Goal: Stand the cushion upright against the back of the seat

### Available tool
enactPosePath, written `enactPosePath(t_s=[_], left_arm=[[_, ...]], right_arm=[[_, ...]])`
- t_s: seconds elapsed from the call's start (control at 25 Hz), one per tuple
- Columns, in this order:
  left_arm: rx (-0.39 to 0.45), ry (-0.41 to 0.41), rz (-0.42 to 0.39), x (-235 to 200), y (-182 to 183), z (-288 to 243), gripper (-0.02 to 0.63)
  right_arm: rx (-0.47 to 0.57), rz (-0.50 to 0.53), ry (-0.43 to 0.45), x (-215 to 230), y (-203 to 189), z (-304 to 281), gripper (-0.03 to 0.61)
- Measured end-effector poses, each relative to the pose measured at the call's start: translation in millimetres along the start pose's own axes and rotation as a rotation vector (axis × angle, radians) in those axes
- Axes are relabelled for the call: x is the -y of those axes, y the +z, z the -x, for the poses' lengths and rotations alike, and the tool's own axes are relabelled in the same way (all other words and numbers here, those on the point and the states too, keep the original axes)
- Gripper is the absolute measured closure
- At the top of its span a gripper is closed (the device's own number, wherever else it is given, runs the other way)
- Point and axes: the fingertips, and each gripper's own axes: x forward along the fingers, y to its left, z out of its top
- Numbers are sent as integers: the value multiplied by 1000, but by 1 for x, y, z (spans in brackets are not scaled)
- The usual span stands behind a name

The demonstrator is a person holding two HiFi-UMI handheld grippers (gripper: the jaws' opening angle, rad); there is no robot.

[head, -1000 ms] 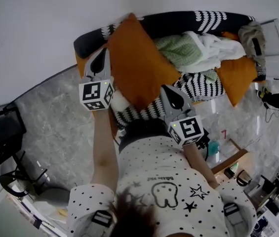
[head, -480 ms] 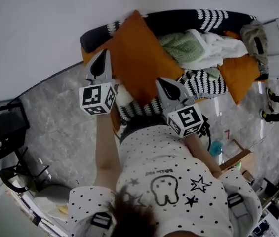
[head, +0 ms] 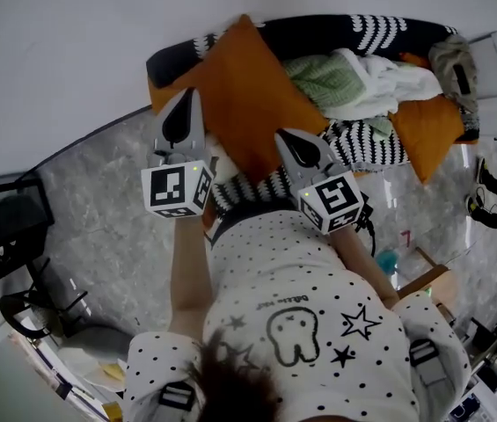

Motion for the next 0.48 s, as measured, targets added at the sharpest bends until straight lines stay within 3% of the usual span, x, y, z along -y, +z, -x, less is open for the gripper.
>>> enactPosePath(t_s=[0.48], left_arm=[[13,18,11,35,4,37,612]], right_arm=[[-27,3,8,7,-7,7,581]])
